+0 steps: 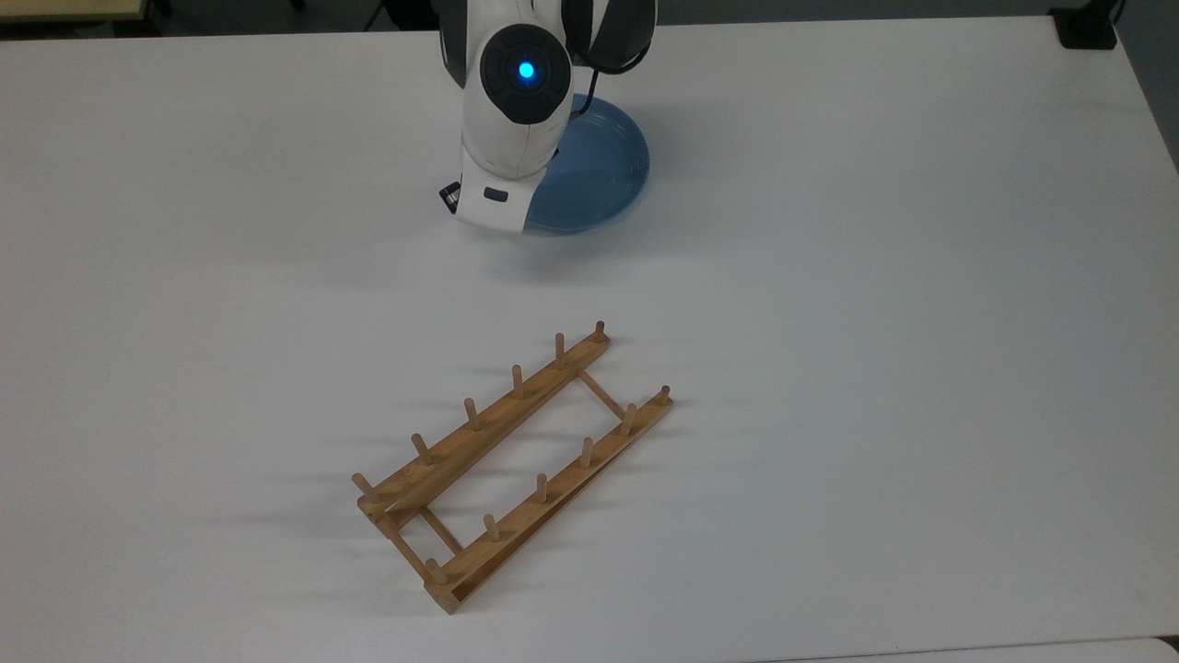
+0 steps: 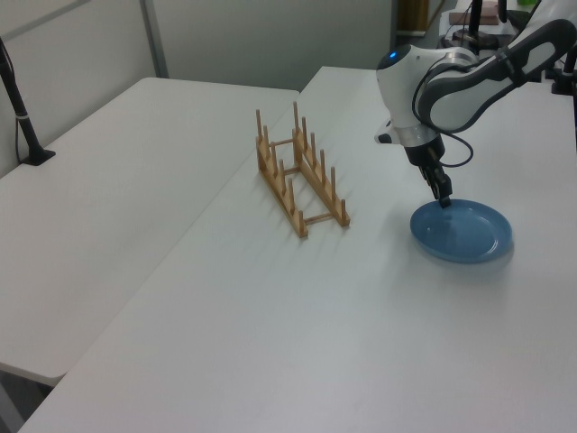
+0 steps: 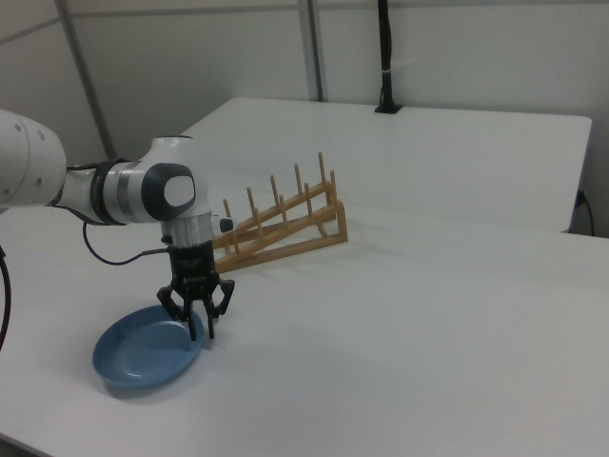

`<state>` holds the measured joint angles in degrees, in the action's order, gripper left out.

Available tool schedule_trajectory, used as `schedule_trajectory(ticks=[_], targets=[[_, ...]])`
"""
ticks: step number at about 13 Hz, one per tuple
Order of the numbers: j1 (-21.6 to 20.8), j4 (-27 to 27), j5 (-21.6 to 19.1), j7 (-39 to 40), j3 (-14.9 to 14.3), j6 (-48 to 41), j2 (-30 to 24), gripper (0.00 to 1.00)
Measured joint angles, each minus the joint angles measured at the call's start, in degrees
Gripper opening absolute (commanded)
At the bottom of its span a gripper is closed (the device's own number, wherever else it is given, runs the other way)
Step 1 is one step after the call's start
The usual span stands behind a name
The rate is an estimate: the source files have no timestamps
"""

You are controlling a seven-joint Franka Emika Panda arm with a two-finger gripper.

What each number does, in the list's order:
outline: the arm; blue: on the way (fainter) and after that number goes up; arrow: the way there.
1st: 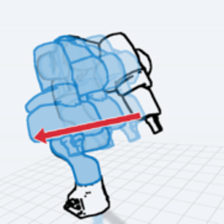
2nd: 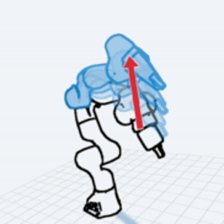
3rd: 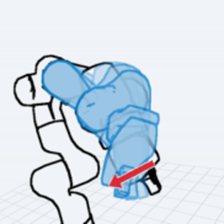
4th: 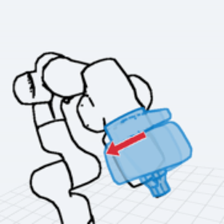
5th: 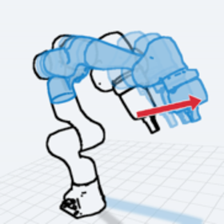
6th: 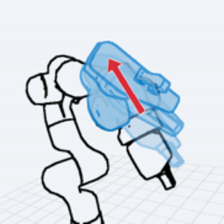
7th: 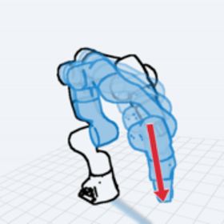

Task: Place plate in plate rack
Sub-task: 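Lower the open gripper onto the rim of the blue plate, then close the gripper on the plate rim and lift it, then carry the plate upright over the wooden rack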

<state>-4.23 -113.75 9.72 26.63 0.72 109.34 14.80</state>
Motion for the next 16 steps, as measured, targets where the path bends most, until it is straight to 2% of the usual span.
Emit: schedule_trajectory(ticks=[7, 8, 11, 14, 16], targets=[[-0.61, 1.63, 0.04, 0.01, 0.05, -0.13, -0.2, 0.0], [-0.61, 3.2, 0.04, -0.15, 0.05, -1.03, -0.33, 0.0], [-0.57, 13.9, -2.2, -0.66, 0.05, -8.09, -1.04, 0.0], [-0.56, 20.87, -3.6, -4.34, 0.05, -9.9, -1.74, 0.0], [-0.55, 23.6, -4.1, -8.39, 0.04, -9.91, -1.8, 0.0]])
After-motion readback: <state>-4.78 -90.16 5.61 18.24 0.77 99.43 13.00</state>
